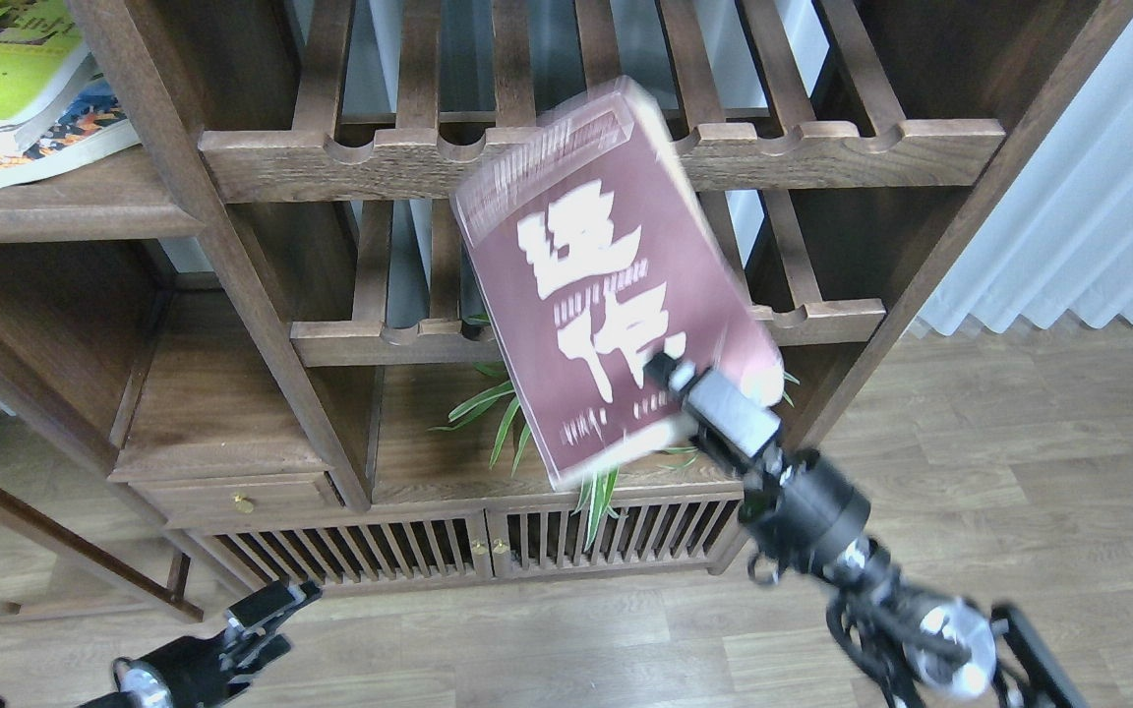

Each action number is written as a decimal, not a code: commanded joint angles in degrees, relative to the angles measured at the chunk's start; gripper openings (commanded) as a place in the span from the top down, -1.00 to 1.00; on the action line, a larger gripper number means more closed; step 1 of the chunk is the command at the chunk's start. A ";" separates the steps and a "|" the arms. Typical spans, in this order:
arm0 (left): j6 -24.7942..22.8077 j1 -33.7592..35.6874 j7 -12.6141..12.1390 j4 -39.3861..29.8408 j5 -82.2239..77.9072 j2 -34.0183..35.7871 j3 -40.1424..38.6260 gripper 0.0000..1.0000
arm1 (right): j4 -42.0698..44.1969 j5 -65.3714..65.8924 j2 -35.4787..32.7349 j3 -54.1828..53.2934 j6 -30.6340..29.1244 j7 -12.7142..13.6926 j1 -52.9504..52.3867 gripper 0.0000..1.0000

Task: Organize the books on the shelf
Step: 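Grasp the maroon book with the right gripper and pull it down, then grasp the maroon book with the left gripper beside the right gripper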

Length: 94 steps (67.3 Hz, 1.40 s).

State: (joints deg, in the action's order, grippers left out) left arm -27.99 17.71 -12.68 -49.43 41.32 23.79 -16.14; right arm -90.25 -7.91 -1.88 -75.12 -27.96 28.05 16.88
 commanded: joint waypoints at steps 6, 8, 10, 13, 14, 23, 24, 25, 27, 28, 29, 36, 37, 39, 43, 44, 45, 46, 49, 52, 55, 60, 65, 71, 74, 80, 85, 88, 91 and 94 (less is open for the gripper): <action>-0.01 -0.48 0.02 -6.73 -5.11 -1.20 -0.03 -0.99 | 3.67 1.84 1.88 2.43 -0.04 -0.05 -1.23 1.00; -0.01 -0.57 0.02 -7.34 -5.55 -1.55 -0.03 -0.99 | 3.94 2.37 1.88 2.43 -0.04 -0.05 -1.94 1.00; -0.01 -0.66 0.02 -8.39 -5.81 -1.73 -0.03 -0.99 | 4.55 2.98 1.88 2.52 -0.04 -0.05 -3.08 1.00; -0.01 -0.66 0.02 -9.27 -5.81 -1.82 -0.03 -0.99 | 4.99 3.16 1.88 2.69 -0.04 -0.05 -3.70 1.00; -0.01 -0.66 0.11 -9.97 -5.81 -1.82 -0.12 -0.99 | 5.43 3.25 1.88 3.04 -0.04 -0.05 -4.13 1.00; -0.01 -0.92 0.99 -13.93 -5.72 -1.73 -2.14 -0.99 | 7.81 3.25 1.88 5.50 -0.04 -0.05 -6.25 1.00; -0.01 -1.10 0.99 -14.81 -5.72 -1.73 -3.01 -0.99 | 8.42 3.25 1.88 5.51 -0.04 -0.05 -6.51 1.00; -0.01 -1.18 0.99 -15.16 -5.72 -1.82 -3.37 -0.99 | 8.60 3.16 1.88 5.59 -0.04 -0.05 -6.60 1.00; -0.01 -1.80 1.08 -16.39 -5.64 -1.82 -4.68 -0.99 | 9.30 2.99 1.88 5.59 -0.04 -0.05 -6.95 1.00; -0.01 -2.06 1.08 -16.92 -5.64 -1.82 -5.30 -0.99 | 9.56 2.99 1.88 5.59 -0.04 -0.05 -7.12 1.00; -0.01 -2.50 1.08 -17.71 -5.64 -1.82 -6.17 -0.99 | 9.91 2.90 1.88 5.59 -0.04 -0.05 -7.30 1.00; -0.01 -4.79 1.08 -21.84 -5.55 -1.91 -10.31 -0.99 | 11.58 2.20 1.88 6.03 -0.04 -0.05 -7.92 1.00; -0.01 -4.96 1.08 -22.11 -5.55 -1.99 -10.57 -0.99 | 11.67 2.11 1.88 6.12 -0.04 -0.05 -7.92 1.00; -0.01 -5.49 1.08 -22.81 -5.55 -2.08 -11.19 -0.99 | 11.94 1.67 1.88 6.21 -0.04 -0.05 -8.00 1.00; -0.01 -6.37 1.08 -23.95 -5.55 -2.26 -11.63 -0.99 | 12.11 0.96 1.88 6.56 -0.04 -0.05 -8.18 0.99; -0.01 -6.54 1.17 -24.13 -5.55 -2.26 -11.63 -0.99 | 12.11 0.88 1.88 6.65 -0.04 -0.05 -8.27 1.00; -0.01 -6.55 1.08 -24.31 -5.55 -2.26 -11.63 -0.99 | 12.11 0.79 1.88 6.65 -0.04 -0.05 -8.27 0.99; -0.01 -6.89 1.17 -24.66 -5.55 -2.26 -11.63 -0.99 | 12.29 0.61 1.88 6.65 -0.04 -0.05 -8.36 0.99; -0.01 -7.77 1.08 -25.10 -5.63 -2.78 -11.46 -0.99 | 12.90 0.35 1.88 6.65 -0.04 -0.05 -9.32 0.99; -0.01 -8.22 0.99 -25.10 -5.72 -3.57 -11.28 -0.99 | 13.17 0.17 1.88 6.65 -0.04 -0.05 -10.11 0.99; -0.01 -8.66 0.90 -25.10 -5.81 -4.45 -11.19 -0.99 | 13.43 0.17 1.88 6.47 -0.04 -0.05 -10.99 0.99; -0.01 -9.01 0.90 -25.10 -5.81 -5.16 -11.19 -0.99 | 13.87 0.09 1.88 6.38 -0.04 -0.05 -12.13 0.99; -0.01 -9.01 0.99 -25.01 -5.72 -6.12 -11.28 -0.99 | 14.05 -0.35 1.88 6.56 -0.04 -0.05 -12.84 0.99; -0.01 -8.83 1.08 -24.92 -5.55 -7.62 -12.16 -0.98 | 13.96 -0.62 1.88 6.82 -0.04 -0.05 -12.84 0.99; -0.01 -8.48 1.08 -24.57 -5.46 -8.76 -12.77 -0.98 | 13.96 -0.71 1.88 7.35 -0.04 -0.05 -12.84 0.99; -0.01 -8.39 0.99 -23.87 -5.46 -11.57 -14.35 -0.97 | 13.87 -1.32 1.88 8.32 -0.04 -0.05 -12.84 0.98; -0.01 -8.39 0.99 -23.25 -5.46 -13.94 -15.76 -0.95 | 13.78 -1.50 1.88 8.84 -0.04 -0.05 -12.84 0.98; -0.01 -8.39 0.99 -22.64 -5.46 -15.61 -17.16 -0.95 | 13.70 -1.50 1.88 9.37 -0.04 -0.05 -12.93 0.98; -0.01 -8.39 0.99 -22.37 -5.46 -16.93 -17.96 -0.94 | 13.70 -1.50 1.88 9.72 -0.04 -0.19 -12.84 0.98; -0.01 -8.39 1.08 -21.67 -5.46 -19.39 -19.98 -0.88 | 13.61 -1.50 1.88 10.51 -0.04 -0.45 -12.84 0.98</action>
State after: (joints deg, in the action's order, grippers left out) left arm -27.99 9.32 -11.64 -71.99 35.87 7.71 -33.62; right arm -76.51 -9.39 0.00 -65.63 -28.00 27.93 4.02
